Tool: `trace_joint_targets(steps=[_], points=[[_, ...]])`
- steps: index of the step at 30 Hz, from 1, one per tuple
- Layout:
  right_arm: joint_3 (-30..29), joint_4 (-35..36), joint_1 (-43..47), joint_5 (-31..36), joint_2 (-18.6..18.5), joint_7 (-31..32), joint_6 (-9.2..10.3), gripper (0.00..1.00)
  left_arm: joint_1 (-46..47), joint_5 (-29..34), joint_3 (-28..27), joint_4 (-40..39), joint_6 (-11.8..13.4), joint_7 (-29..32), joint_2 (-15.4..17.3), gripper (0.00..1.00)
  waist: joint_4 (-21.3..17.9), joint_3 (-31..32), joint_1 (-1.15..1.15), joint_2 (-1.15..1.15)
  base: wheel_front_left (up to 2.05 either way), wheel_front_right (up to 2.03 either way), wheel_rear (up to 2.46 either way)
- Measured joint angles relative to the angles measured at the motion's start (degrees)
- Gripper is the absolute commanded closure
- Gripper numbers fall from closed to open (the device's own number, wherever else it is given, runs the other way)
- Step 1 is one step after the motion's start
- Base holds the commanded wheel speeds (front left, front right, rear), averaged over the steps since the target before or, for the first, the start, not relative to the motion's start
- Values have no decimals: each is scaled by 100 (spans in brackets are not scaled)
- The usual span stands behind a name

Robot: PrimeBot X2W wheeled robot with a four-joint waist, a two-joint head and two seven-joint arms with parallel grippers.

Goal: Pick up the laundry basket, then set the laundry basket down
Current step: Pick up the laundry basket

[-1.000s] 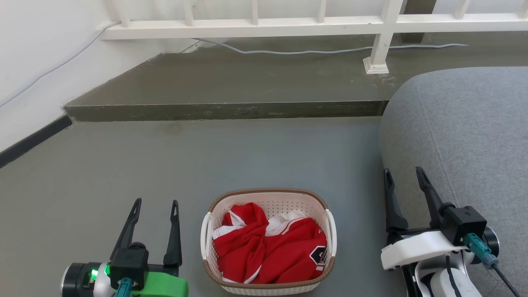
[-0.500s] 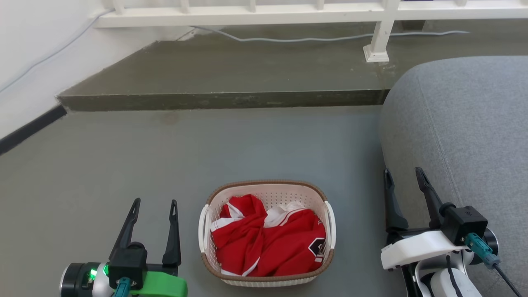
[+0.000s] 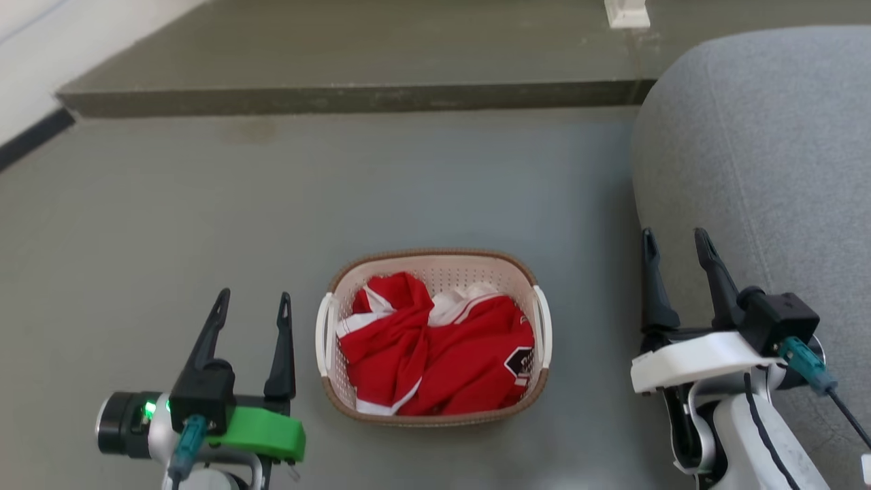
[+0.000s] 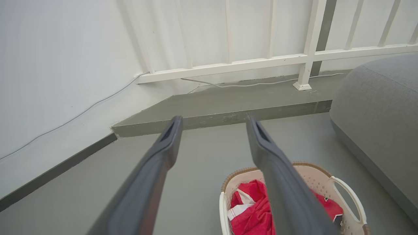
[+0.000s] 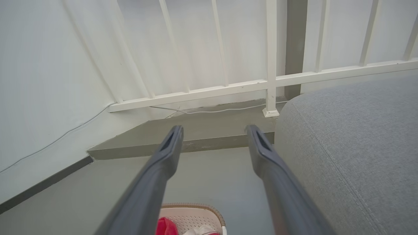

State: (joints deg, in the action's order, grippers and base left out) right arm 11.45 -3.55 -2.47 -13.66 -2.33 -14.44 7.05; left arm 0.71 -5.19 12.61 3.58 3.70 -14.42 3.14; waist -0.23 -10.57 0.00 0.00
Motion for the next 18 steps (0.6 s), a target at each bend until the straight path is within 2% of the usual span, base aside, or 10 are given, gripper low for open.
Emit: trace_joint_targets(steps=[5, 9, 13, 18], points=[[-15, -266, -296, -3, -4, -1, -55, 0, 414, -32, -125, 311, -23, -1, -7, 0, -19, -379, 0, 0, 0, 0, 0], [-110, -478, -590, -349, -12, -8, -59, 0, 748, -100, -160, 572, -24, -1, -21, 0, -27, -692, 0, 0, 0, 0, 0], [-118, -778, -984, -324, -25, -9, -113, 0, 1084, -359, -208, 887, -65, -1, -38, 0, -28, -1012, 0, 0, 0, 0, 0], [-93, -1215, -1429, -274, -33, -14, -148, 0, 1529, -389, -157, 1304, -82, -1, -55, 0, -17, -1416, 0, 0, 0, 0, 0]])
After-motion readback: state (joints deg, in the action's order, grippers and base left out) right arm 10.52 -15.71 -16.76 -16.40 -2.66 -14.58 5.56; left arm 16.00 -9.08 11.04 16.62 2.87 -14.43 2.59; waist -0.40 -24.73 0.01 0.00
